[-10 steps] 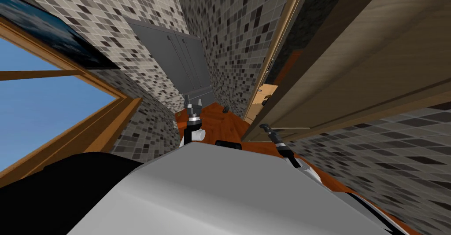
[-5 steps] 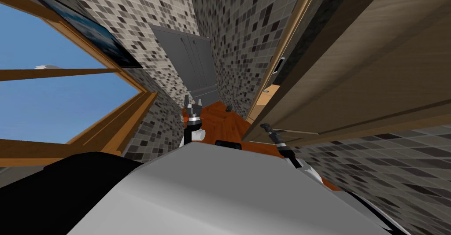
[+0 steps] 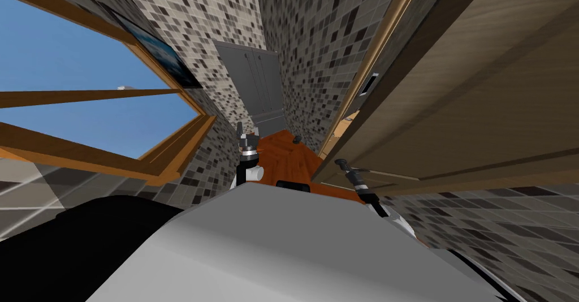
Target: Pull the door open
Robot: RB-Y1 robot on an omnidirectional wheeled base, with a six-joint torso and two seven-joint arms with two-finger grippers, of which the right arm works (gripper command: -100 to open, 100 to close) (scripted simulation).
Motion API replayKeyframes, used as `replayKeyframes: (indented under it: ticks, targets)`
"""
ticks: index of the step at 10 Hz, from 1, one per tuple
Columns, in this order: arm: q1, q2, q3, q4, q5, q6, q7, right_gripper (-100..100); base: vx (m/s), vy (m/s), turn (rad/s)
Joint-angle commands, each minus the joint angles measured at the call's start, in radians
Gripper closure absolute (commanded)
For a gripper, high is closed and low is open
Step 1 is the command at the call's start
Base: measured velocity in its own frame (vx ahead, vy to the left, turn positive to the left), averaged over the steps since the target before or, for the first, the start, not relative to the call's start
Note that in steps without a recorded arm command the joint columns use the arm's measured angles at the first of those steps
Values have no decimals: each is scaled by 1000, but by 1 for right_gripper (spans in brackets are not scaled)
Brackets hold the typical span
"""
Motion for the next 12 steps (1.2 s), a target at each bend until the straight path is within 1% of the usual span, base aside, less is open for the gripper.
replayKeyframes:
  ticks: [1,7,8,9,10,11,12]
  targets:
    - [-19,17,18,16,13,-21,0,100,-33,-47,135]
    - [-18,16,19,16,13,-23,0,100,-36,-41,140]
    - [-18,16,19,16,13,-23,0,100,-28,-21,54]
    - [-18,16,19,30,13,-23,0,100,-4,7,26]
    - [-18,16,19,31,13,-23,0,100,8,3,-15]
    - [-18,16,19,16,13,-23,0,100,10,-9,-18]
    - [-18,16,19,31,13,-23,0,100,8,-1,-7]
